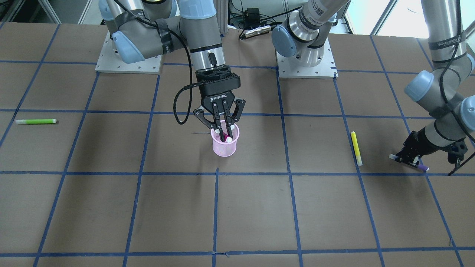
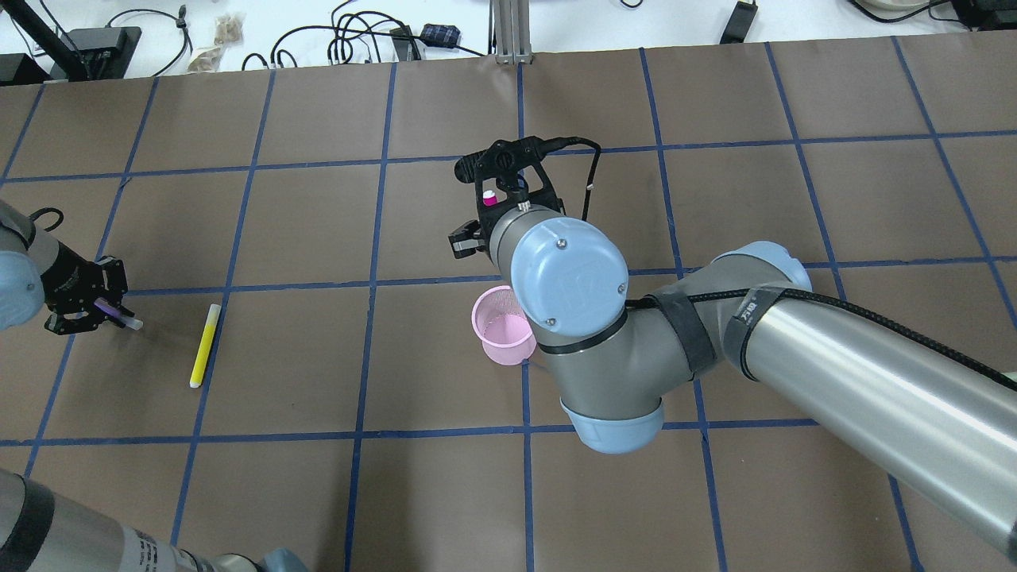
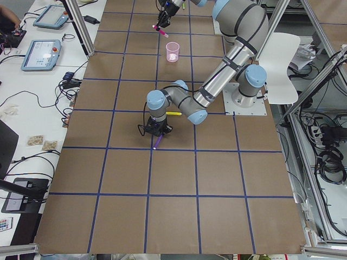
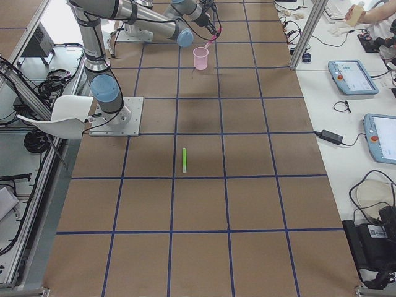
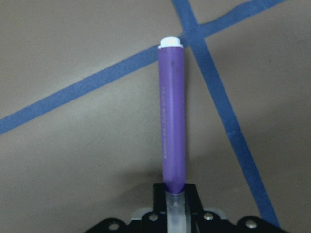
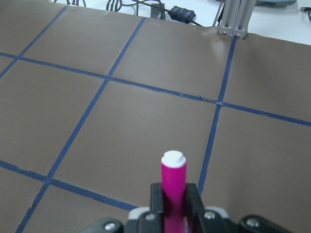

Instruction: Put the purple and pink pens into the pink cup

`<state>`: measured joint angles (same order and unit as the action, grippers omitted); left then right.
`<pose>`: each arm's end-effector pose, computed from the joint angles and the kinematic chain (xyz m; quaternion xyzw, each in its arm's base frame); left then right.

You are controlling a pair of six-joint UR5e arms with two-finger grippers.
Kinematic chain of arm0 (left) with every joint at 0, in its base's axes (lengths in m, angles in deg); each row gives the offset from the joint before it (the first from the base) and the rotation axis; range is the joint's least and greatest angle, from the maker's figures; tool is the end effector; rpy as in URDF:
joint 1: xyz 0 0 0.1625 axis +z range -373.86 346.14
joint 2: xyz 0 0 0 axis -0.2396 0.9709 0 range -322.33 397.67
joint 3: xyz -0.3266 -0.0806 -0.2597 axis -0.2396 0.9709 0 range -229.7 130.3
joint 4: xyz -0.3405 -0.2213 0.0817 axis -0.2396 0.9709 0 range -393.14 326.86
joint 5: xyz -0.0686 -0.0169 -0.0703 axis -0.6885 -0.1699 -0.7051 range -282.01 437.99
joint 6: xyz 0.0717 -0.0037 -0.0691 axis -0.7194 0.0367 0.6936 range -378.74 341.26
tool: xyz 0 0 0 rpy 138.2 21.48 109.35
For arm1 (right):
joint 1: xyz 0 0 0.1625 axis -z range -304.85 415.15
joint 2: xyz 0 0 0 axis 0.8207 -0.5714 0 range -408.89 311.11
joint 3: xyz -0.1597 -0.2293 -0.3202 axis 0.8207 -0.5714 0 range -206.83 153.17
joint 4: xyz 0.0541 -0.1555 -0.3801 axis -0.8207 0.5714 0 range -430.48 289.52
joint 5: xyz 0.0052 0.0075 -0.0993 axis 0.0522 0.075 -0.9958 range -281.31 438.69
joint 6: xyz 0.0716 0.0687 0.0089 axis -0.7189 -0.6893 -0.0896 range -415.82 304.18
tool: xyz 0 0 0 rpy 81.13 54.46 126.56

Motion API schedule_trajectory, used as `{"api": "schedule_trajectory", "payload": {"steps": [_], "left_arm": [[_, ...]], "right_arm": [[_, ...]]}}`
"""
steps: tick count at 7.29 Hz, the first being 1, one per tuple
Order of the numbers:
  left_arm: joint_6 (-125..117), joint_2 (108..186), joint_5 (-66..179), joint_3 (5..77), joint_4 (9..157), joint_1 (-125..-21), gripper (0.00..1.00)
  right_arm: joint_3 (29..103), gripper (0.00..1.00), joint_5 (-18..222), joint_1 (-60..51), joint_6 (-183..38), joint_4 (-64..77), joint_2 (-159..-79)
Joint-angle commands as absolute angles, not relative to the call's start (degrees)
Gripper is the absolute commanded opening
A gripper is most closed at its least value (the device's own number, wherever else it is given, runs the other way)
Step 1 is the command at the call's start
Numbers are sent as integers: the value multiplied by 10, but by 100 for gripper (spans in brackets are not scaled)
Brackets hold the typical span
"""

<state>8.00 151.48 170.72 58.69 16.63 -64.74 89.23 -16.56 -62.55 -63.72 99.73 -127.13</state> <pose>0.2526 -0.5142 0.1850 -0.5431 0.8392 0.0195 0.0218 0.3595 -0.4178 0.3320 -0.1438 0.9204 -0.3569 0.0698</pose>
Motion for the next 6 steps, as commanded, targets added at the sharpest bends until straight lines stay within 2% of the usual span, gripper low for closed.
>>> {"api": "schedule_trajectory", "payload": {"steps": [1, 6], "left_arm": [[84, 1512, 1708, 580, 166, -653, 0], [187, 1457, 1719, 565, 170, -757, 0]], "right_arm": [[897, 0, -162, -631, -677, 1004, -1267], [898, 0, -167, -633, -677, 1026, -1214]]}}
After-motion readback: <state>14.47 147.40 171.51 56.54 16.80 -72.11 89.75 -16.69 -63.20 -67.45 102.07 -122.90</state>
